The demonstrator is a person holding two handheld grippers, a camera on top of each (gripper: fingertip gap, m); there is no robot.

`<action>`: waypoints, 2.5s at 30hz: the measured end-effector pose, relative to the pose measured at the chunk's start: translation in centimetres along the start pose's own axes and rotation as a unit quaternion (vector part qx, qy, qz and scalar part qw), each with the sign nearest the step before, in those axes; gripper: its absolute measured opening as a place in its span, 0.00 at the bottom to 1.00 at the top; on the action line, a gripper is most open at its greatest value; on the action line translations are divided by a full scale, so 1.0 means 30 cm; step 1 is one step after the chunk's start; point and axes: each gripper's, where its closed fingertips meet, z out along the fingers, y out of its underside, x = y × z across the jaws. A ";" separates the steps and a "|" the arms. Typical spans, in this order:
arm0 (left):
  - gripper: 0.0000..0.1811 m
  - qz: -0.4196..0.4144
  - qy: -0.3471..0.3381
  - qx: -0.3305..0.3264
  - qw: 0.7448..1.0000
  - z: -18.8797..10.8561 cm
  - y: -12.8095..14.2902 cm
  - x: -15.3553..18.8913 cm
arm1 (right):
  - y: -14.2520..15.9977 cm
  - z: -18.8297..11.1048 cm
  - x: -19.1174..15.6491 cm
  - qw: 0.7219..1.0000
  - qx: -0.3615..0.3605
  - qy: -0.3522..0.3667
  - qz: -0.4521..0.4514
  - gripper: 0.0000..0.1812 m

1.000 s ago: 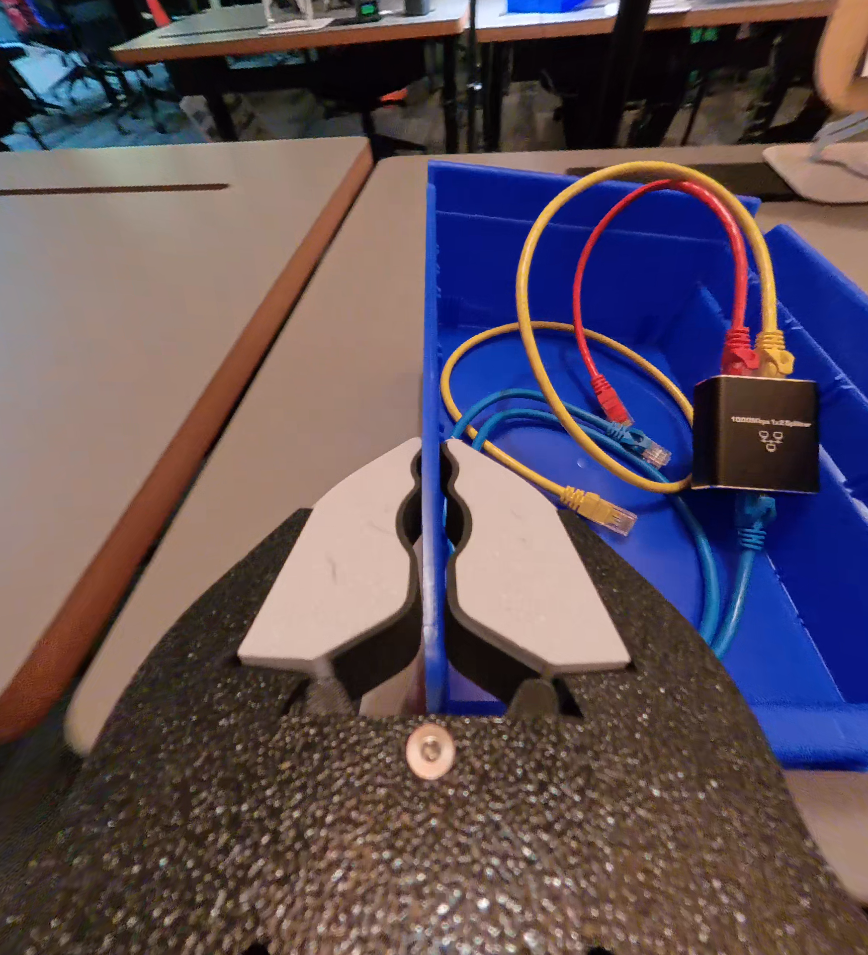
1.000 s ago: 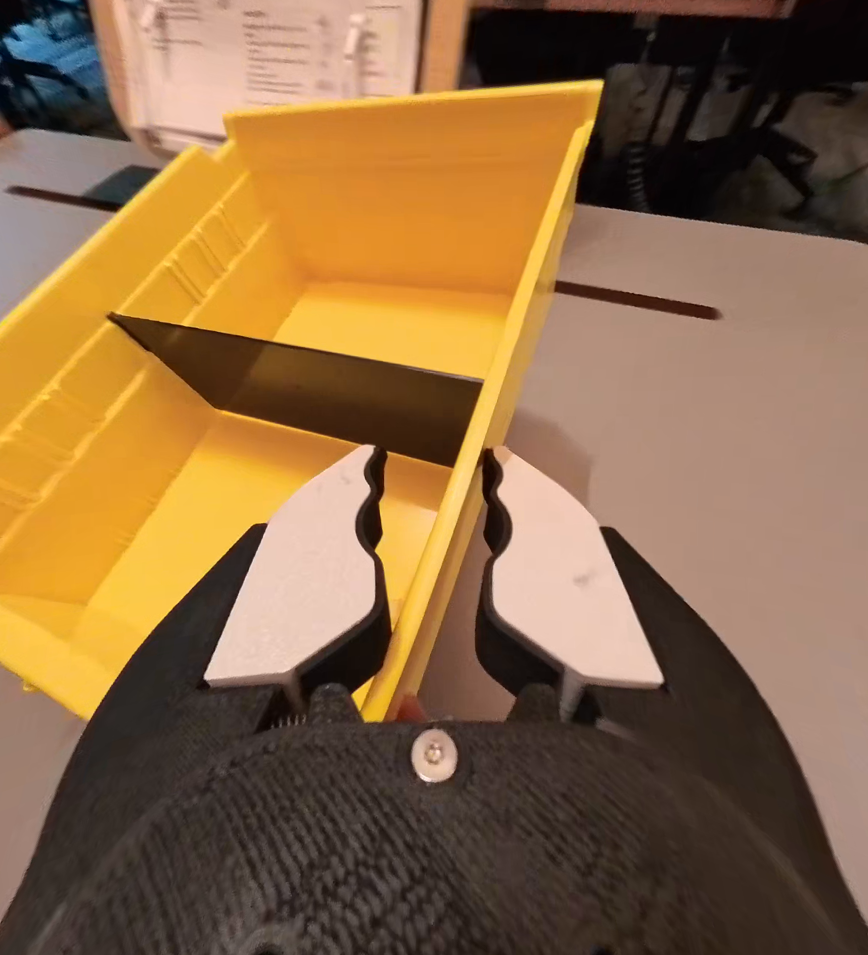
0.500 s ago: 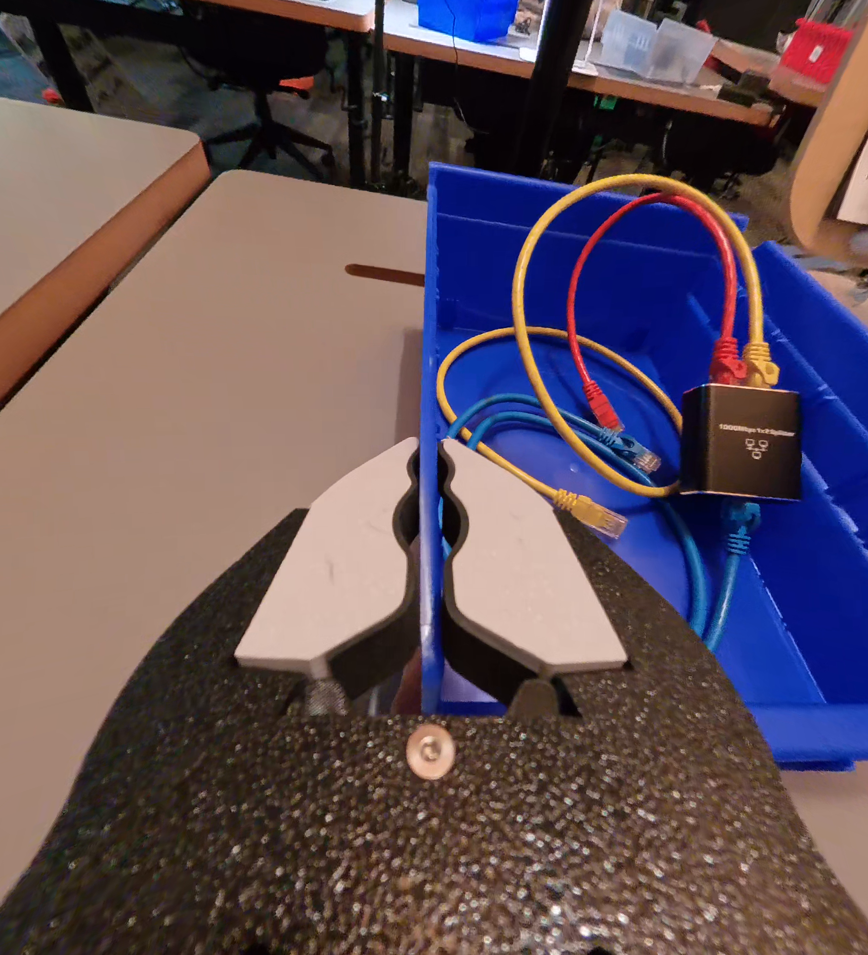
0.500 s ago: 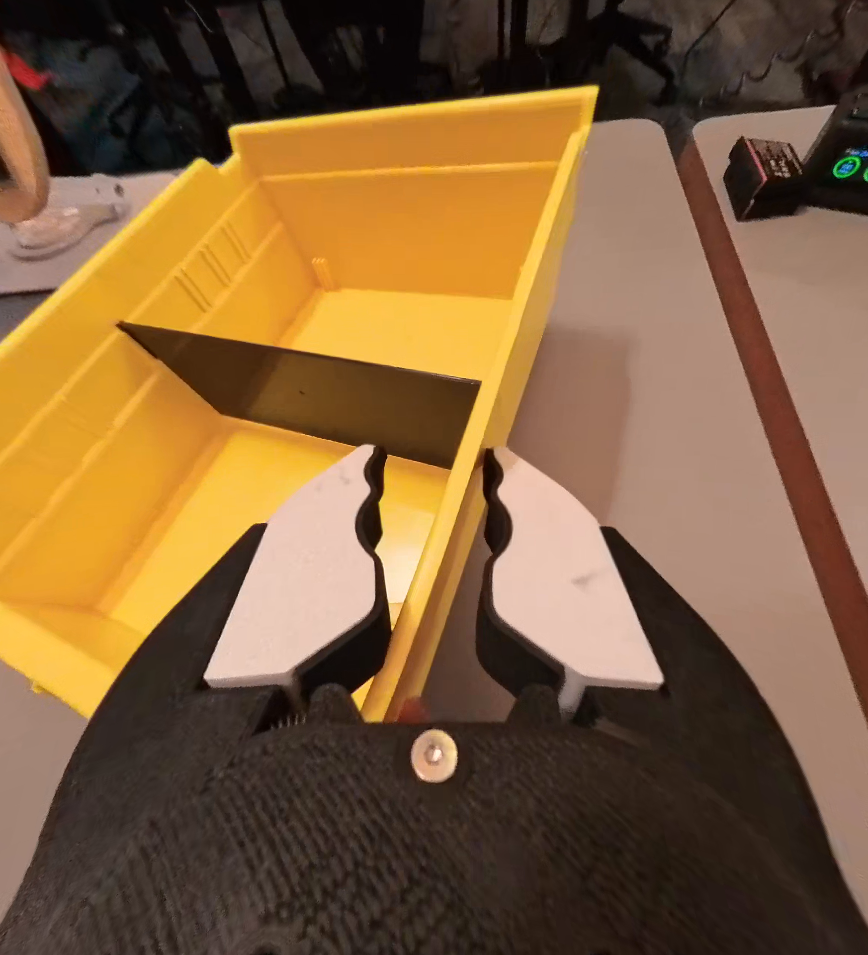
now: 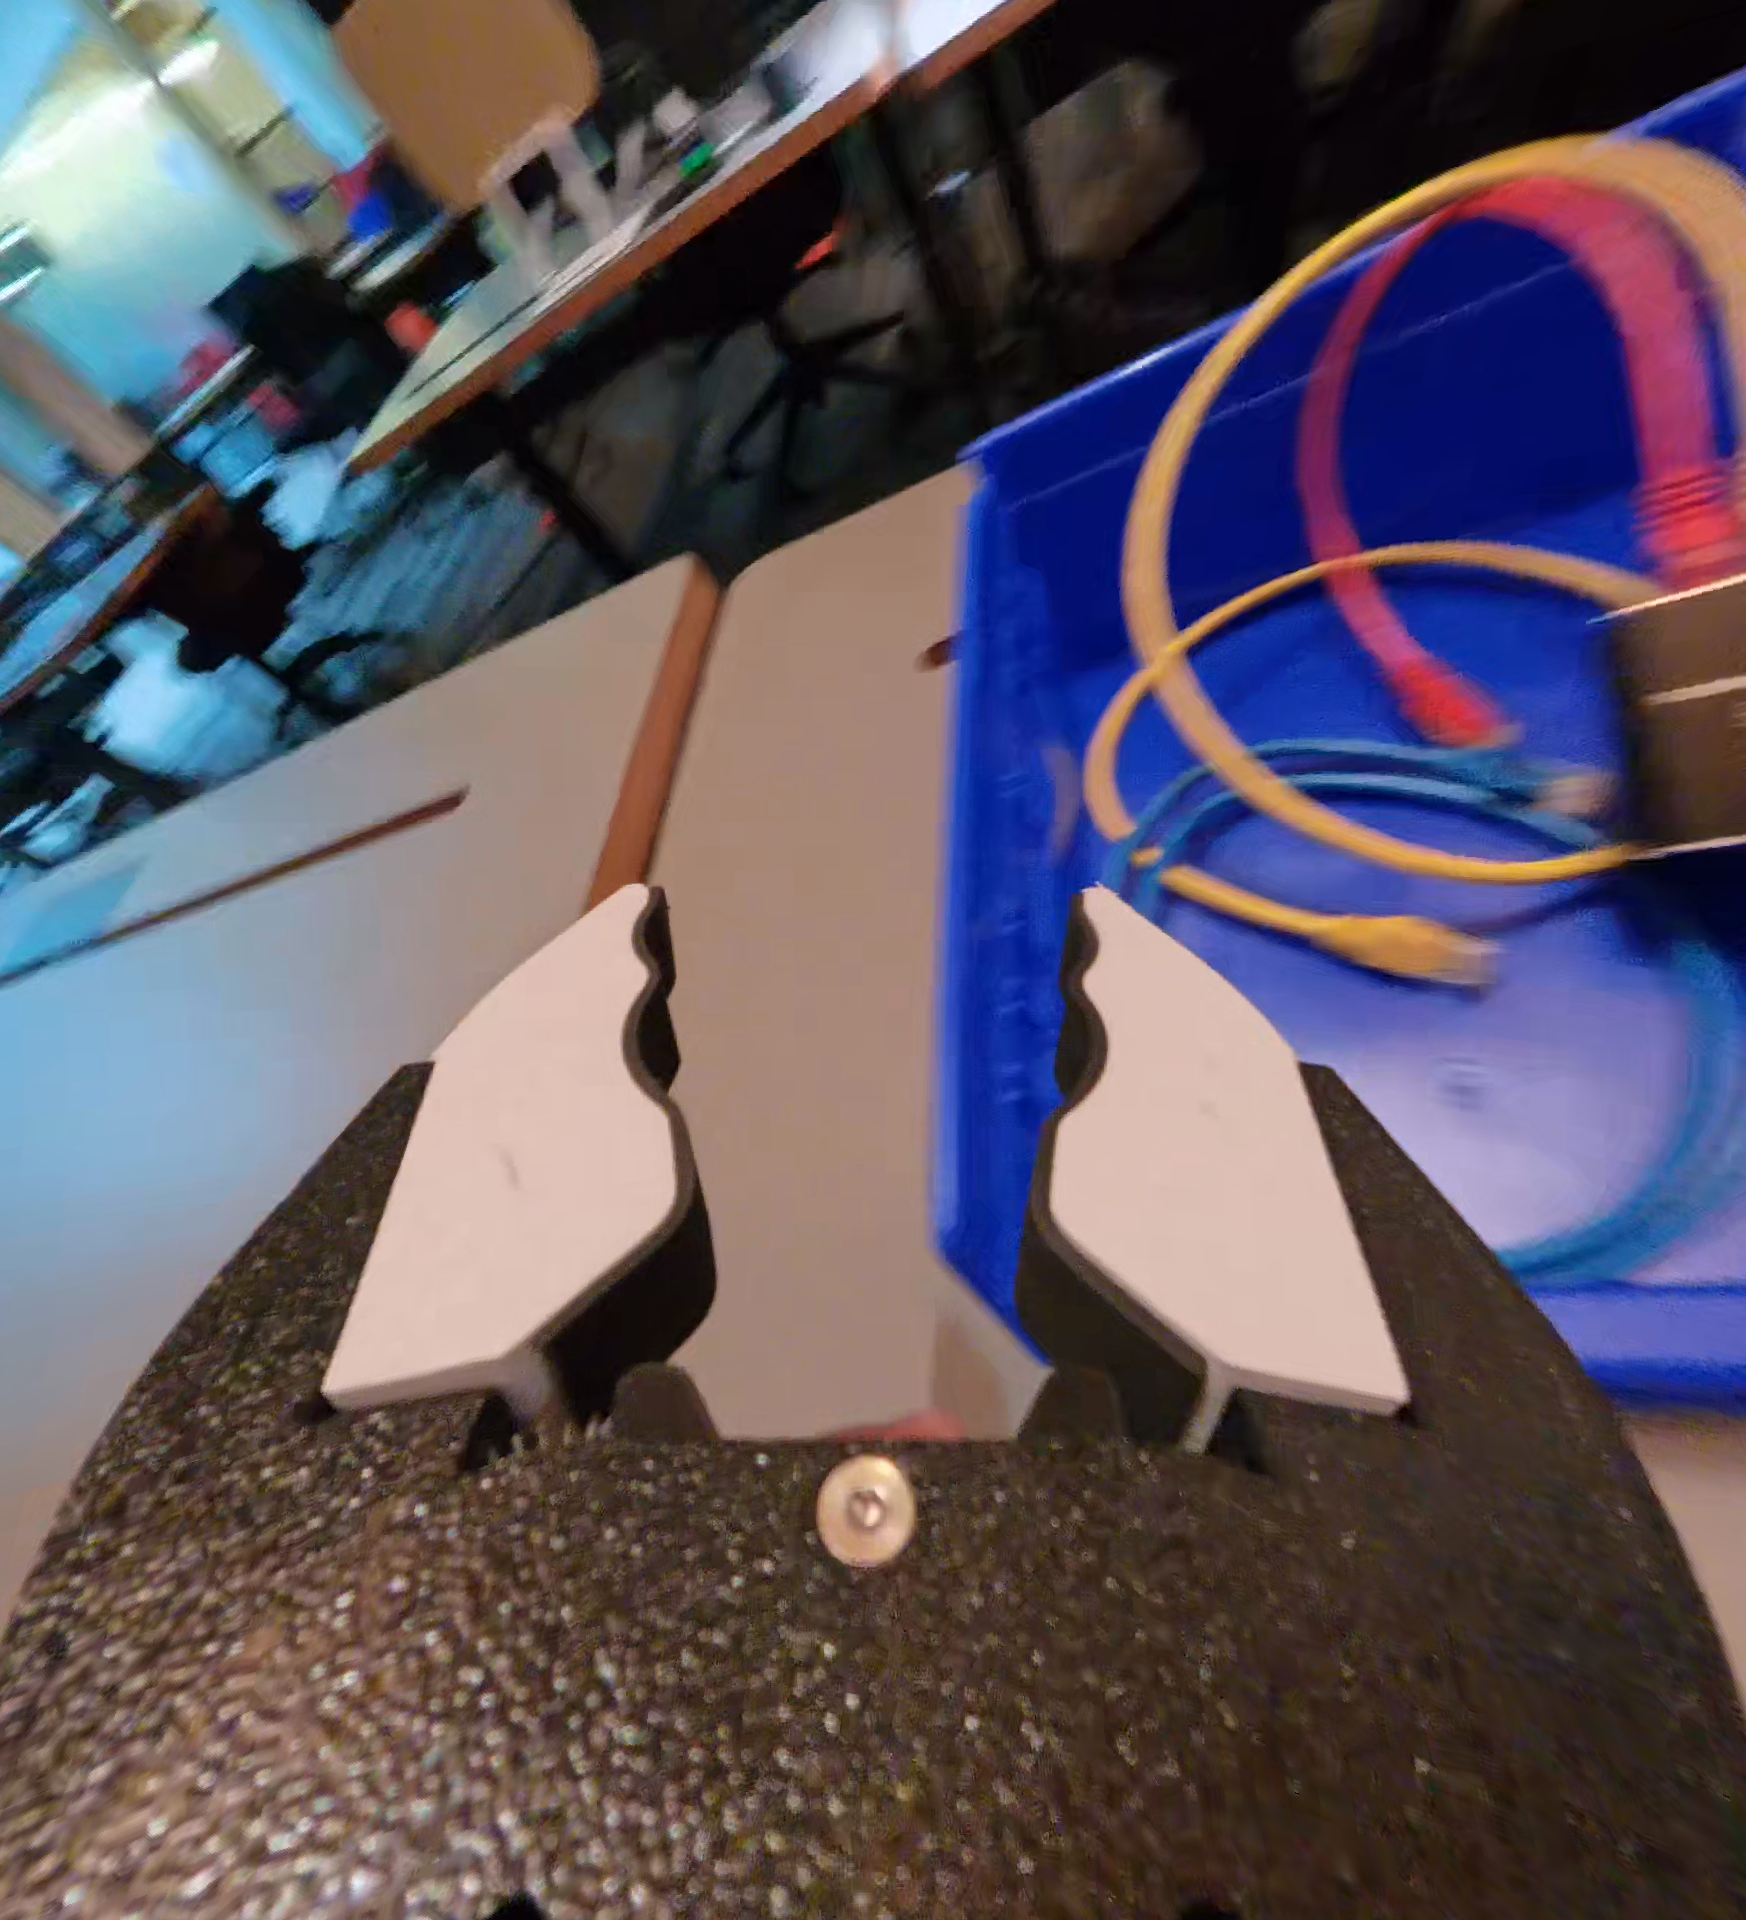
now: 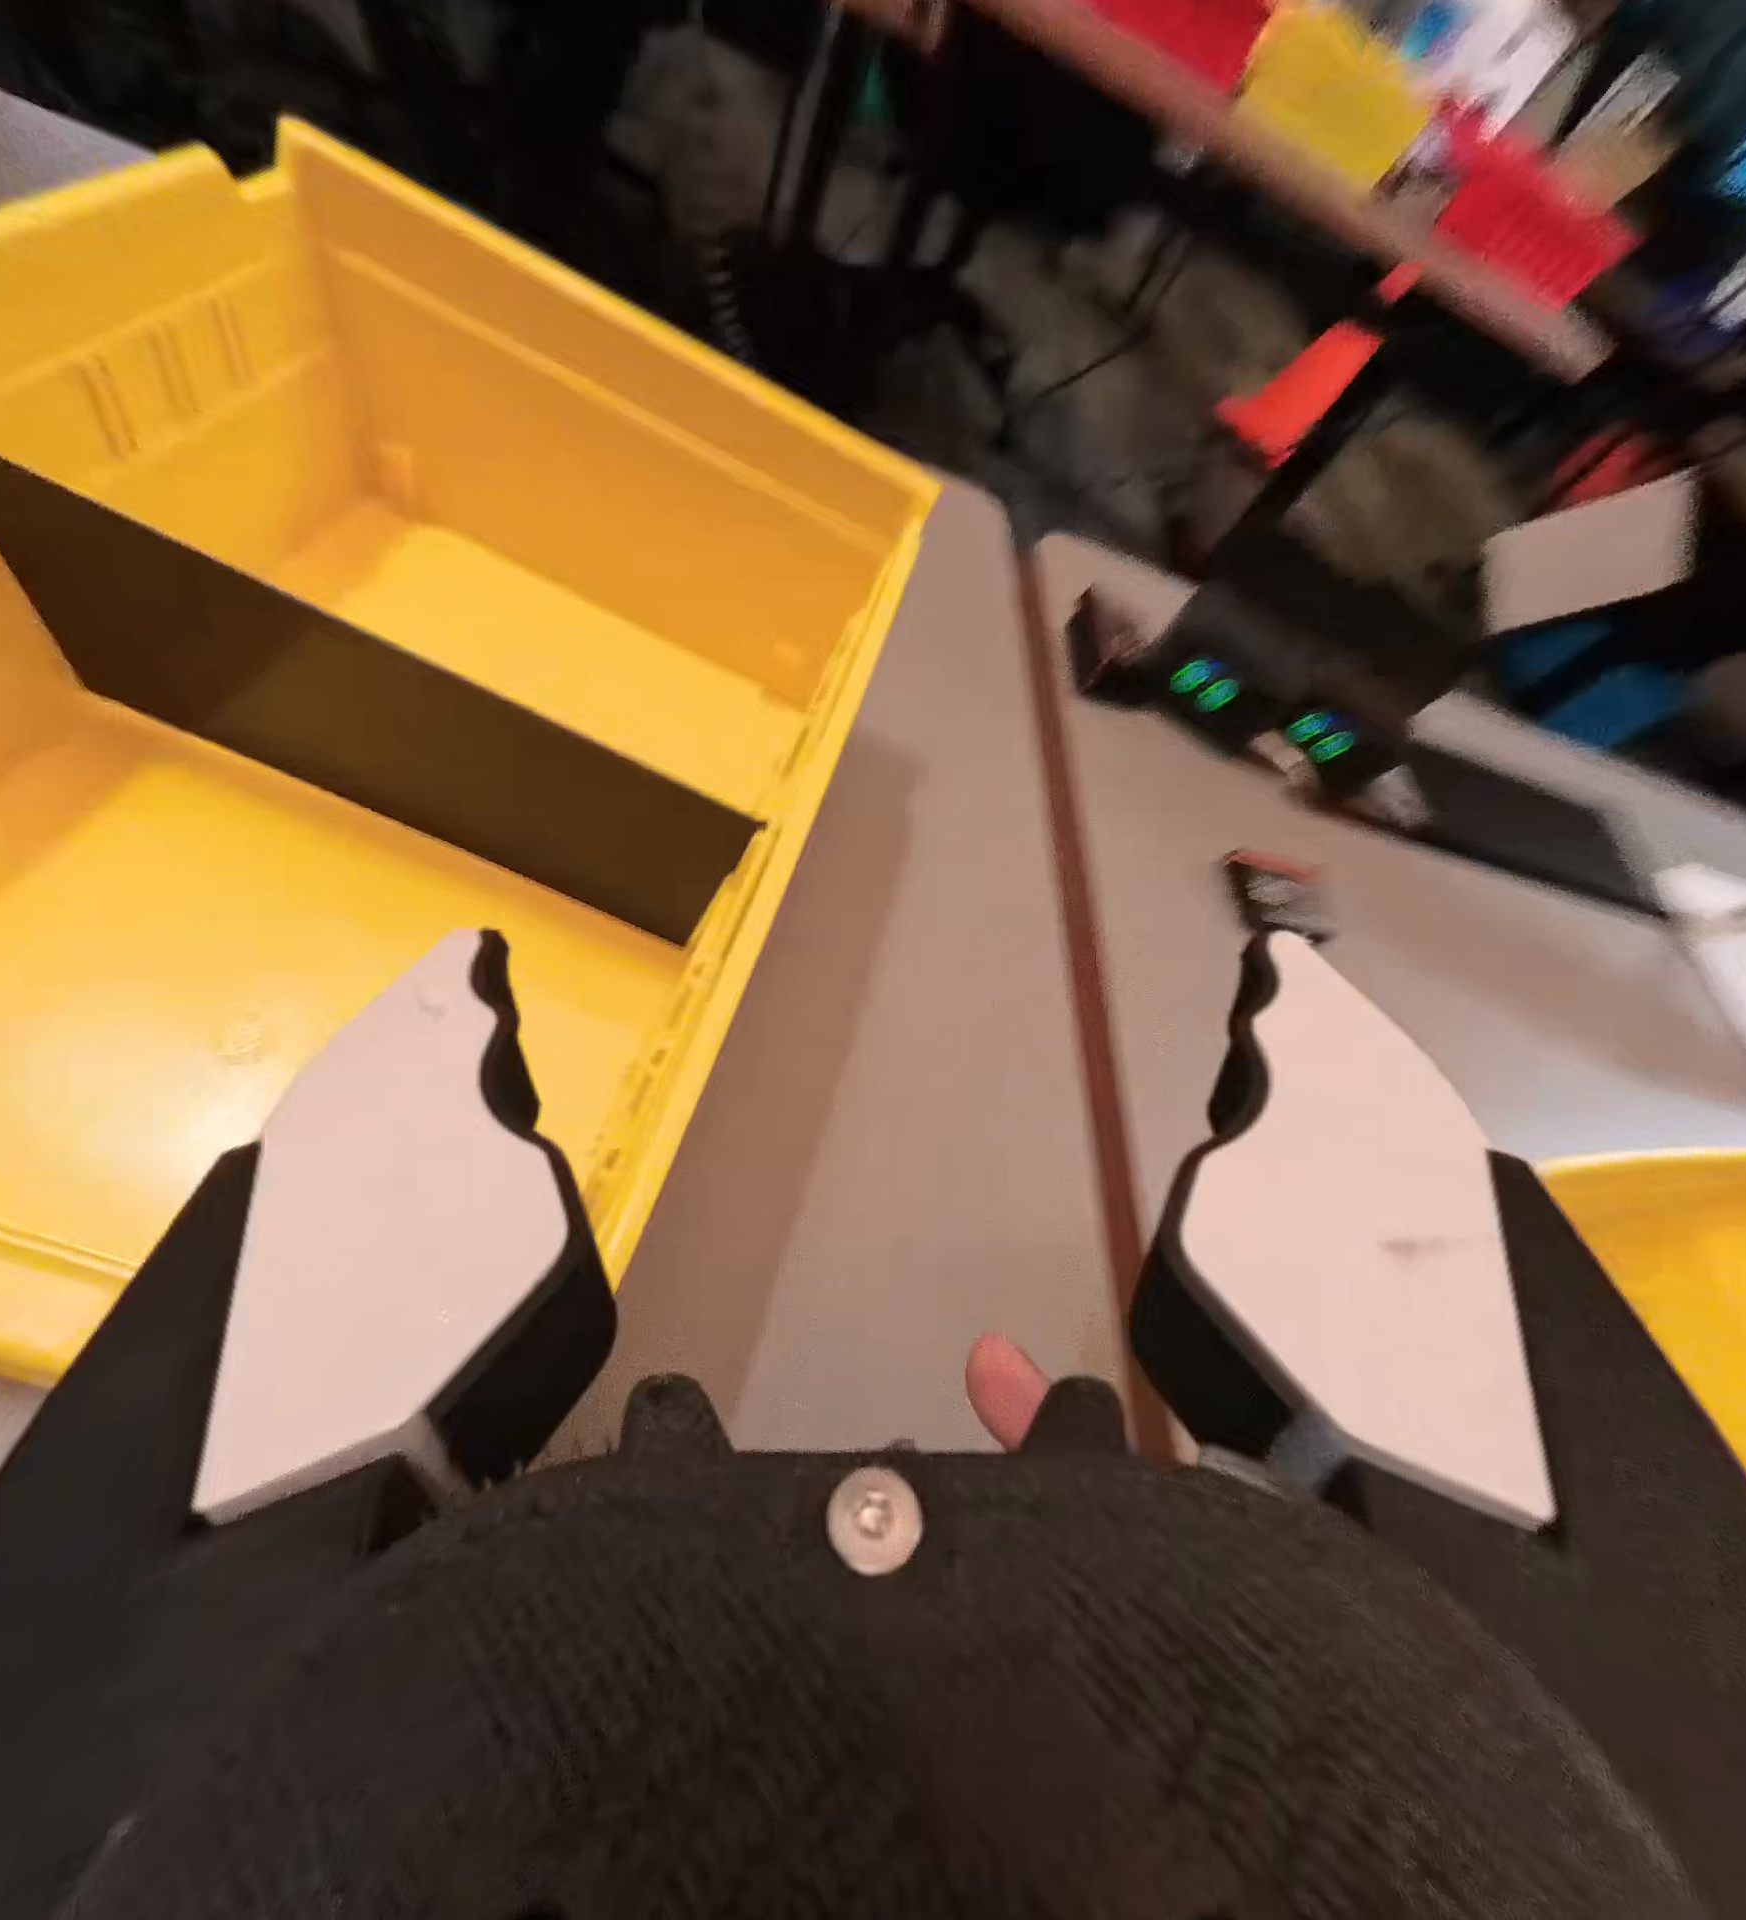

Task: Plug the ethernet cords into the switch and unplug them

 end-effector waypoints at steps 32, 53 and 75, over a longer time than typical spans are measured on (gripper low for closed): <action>0.19 -0.323 0.605 -0.113 0.719 0.200 -0.089 0.650 | -0.249 -0.486 -0.934 0.902 0.243 -0.355 -0.036 0.62; 0.14 -0.062 0.632 0.202 0.745 -0.756 -0.913 0.397 | -0.415 -0.745 -0.982 0.862 0.330 -0.383 -0.030 0.58; 0.14 -0.014 0.834 0.018 0.552 -0.834 -0.288 1.271 | -0.218 -0.799 -1.277 0.716 0.166 -0.639 0.227 0.20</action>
